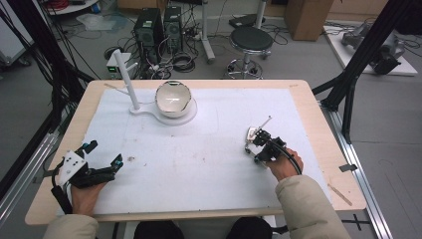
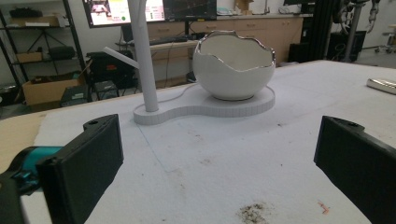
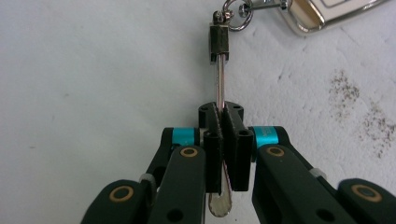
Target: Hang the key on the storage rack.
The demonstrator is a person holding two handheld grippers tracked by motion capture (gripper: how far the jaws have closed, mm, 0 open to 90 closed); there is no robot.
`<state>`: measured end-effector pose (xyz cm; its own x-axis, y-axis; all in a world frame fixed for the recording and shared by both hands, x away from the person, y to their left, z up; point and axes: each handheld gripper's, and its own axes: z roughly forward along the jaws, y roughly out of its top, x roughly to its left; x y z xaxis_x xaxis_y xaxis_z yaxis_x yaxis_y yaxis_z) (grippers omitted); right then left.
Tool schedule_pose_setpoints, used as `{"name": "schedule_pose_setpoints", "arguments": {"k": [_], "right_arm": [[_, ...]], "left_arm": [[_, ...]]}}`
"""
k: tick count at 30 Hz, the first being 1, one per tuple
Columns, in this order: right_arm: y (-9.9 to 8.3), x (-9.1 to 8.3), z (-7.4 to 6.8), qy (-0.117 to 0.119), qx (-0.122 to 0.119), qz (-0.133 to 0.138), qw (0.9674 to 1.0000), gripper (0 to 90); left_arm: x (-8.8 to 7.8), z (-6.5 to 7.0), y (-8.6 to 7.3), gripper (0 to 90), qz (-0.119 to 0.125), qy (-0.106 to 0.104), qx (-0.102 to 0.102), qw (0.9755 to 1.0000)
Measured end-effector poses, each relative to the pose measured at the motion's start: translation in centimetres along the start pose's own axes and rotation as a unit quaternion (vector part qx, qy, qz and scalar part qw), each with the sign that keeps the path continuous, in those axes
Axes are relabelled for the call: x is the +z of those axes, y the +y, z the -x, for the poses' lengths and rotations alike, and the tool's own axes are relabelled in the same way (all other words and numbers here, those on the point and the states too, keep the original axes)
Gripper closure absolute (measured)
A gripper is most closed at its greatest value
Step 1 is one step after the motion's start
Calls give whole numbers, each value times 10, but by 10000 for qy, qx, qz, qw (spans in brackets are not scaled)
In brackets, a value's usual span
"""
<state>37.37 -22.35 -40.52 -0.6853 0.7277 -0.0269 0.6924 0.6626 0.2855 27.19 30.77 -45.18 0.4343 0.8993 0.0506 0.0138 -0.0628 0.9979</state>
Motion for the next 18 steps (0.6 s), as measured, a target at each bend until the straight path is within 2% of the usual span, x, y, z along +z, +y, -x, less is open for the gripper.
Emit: {"name": "schedule_pose_setpoints", "arguments": {"k": [4, 6, 7, 10, 11, 13, 14, 15, 18], "right_arm": [[0, -3, -3, 101, -150, 138, 9997, 874], [0, -5, -4, 188, -279, 283, 9990, 875], [0, -8, -6, 284, -369, 333, 9984, 875], [1, -11, -8, 319, -509, 450, 9972, 875], [3, -14, -11, 419, -705, 605, 9948, 875], [5, -19, -15, 447, -900, 732, 9922, 875], [7, -22, -17, 487, -986, 822, 9905, 875], [9, -25, -19, 553, -1087, 890, 9885, 875], [14, -33, -24, 660, -1347, 982, 9838, 875]], "left_arm": [[0, -1, 0, 17, -8, 11, -9, 10000], [0, -2, 1, 17, -17, -39, -79, 10000], [0, -2, 1, 18, -21, -97, -56, 9999], [1, -1, 3, 17, -69, -169, 65, 9998], [4, 1, 10, 17, -131, -359, 86, 9992], [7, 2, 19, 17, -112, -506, 116, 9986], [7, 2, 19, 17, -112, -506, 116, 9986], [12, 4, 30, 17, -86, -703, 84, 9975], [20, 8, 48, 17, -76, -1096, 141, 9938]]}}
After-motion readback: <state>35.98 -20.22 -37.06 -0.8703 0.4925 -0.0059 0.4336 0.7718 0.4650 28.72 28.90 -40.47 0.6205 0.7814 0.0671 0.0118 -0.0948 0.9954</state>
